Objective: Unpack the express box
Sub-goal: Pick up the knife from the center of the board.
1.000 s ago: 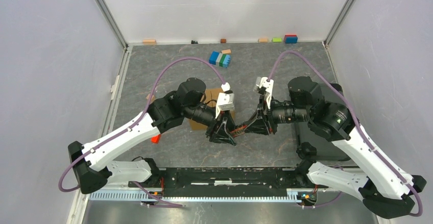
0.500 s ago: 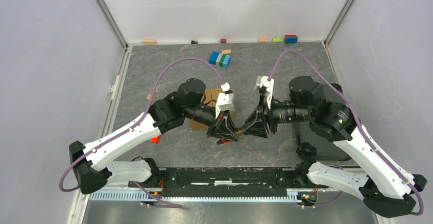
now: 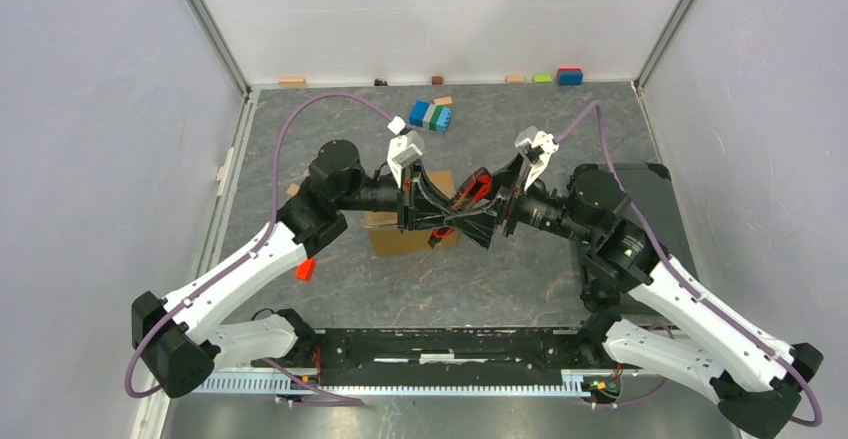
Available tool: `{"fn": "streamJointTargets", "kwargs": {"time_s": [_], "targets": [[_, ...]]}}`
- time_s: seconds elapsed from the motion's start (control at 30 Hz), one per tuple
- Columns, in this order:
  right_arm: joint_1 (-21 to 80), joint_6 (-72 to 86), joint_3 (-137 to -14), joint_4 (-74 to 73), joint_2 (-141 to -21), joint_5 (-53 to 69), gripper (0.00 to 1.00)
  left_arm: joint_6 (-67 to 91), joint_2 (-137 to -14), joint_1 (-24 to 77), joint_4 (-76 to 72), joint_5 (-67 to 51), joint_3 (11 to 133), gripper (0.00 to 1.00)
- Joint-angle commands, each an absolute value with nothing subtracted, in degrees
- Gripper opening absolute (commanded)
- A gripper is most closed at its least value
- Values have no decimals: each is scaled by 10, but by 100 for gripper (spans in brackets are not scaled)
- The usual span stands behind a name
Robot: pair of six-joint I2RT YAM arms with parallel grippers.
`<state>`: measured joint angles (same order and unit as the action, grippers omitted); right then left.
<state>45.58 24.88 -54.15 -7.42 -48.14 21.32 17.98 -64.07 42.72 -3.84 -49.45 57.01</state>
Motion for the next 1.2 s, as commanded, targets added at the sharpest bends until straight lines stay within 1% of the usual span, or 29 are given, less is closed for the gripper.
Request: {"fn": "streamJointTargets", "kwargs": {"time_s": [0.0, 0.17, 0.23, 0.4, 0.5, 0.57, 0.87, 1.0, 1.1, 1.17], "targets": [[454, 304, -531, 119, -501, 199, 97, 255, -624, 410, -132, -527, 564, 2], [449, 335, -520, 199, -524, 228, 87, 278, -614, 395, -160, -547, 553, 2], [446, 346, -510, 225, -523, 237, 81, 283, -615, 391, -165, -551, 550, 2], [445, 360, -492, 247, -522, 246, 60, 304, -619, 388, -196, -558, 542, 2], [444, 357, -491, 246, -521, 247, 52, 306, -625, 388, -197, -566, 542, 2], [444, 349, -493, 236, -520, 246, 48, 309, -629, 388, -199, -575, 543, 2], [441, 345, -502, 229, -528, 254, 44, 295, -639, 388, -179, -612, 553, 2], [442, 350, -502, 230, -535, 267, 36, 281, -643, 388, -162, -613, 561, 2], [441, 350, -499, 228, -540, 276, 26, 263, -645, 389, -135, -607, 570, 2], [441, 343, -499, 220, -540, 275, 11, 259, -646, 388, -121, -598, 571, 2]]}}
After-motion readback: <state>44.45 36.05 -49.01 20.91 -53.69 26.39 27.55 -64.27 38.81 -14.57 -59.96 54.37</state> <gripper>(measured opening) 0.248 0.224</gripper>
